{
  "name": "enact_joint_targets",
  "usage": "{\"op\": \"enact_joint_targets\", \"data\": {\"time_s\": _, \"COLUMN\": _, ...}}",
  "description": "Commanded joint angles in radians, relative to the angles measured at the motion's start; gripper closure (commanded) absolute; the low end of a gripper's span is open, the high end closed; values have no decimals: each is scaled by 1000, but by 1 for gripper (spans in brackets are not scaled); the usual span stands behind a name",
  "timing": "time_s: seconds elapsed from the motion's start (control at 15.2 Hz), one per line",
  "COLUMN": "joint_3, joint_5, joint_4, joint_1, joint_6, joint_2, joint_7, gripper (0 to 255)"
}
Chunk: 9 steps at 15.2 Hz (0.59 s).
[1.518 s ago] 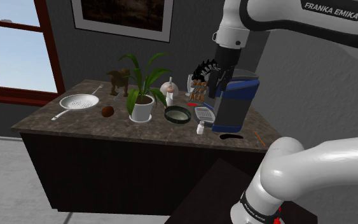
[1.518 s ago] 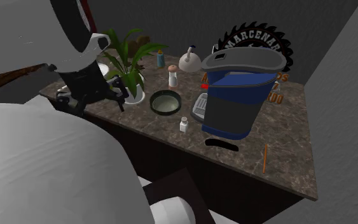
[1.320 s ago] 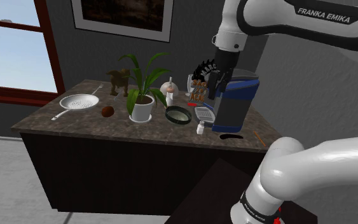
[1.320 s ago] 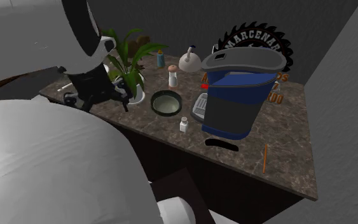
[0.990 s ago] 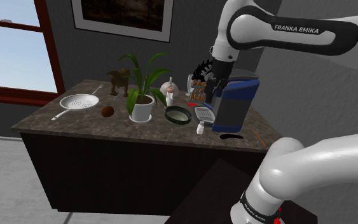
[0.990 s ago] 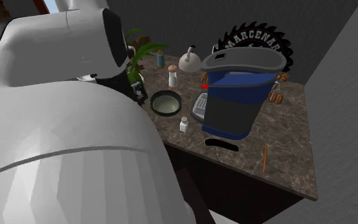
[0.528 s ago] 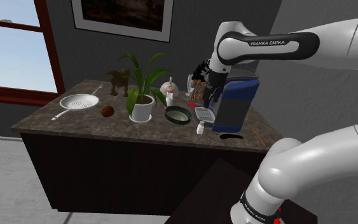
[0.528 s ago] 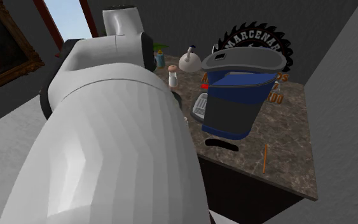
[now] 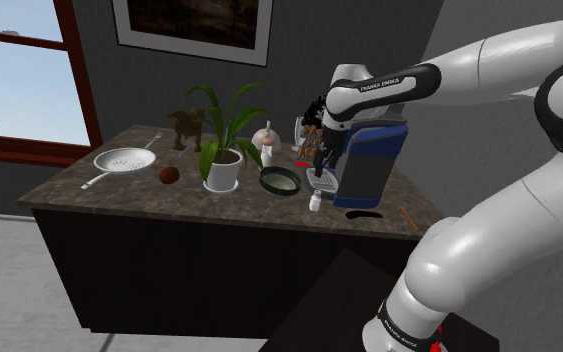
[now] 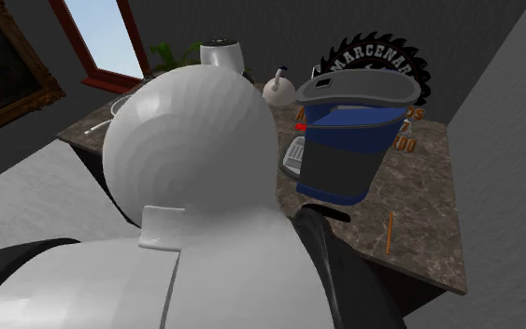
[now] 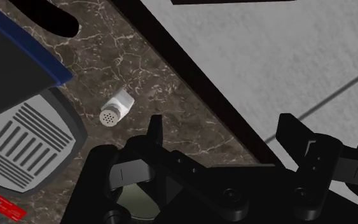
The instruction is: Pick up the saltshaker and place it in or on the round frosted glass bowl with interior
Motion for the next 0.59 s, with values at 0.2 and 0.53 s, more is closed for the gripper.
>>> {"op": "enact_joint_targets", "data": {"time_s": 0.2, "joint_3": -77, "joint_5": 37, "joint_4": 49, "joint_1": -6, "joint_6": 119, "joint_2": 169, "joint_7": -89, "gripper": 0}}
{"op": "enact_joint_targets", "data": {"time_s": 0.53, "joint_3": -137, "joint_5": 129, "joint_4": 134, "joint_1": -15, "joint_6": 215, "joint_2": 366, "joint_7": -205, "gripper": 0}}
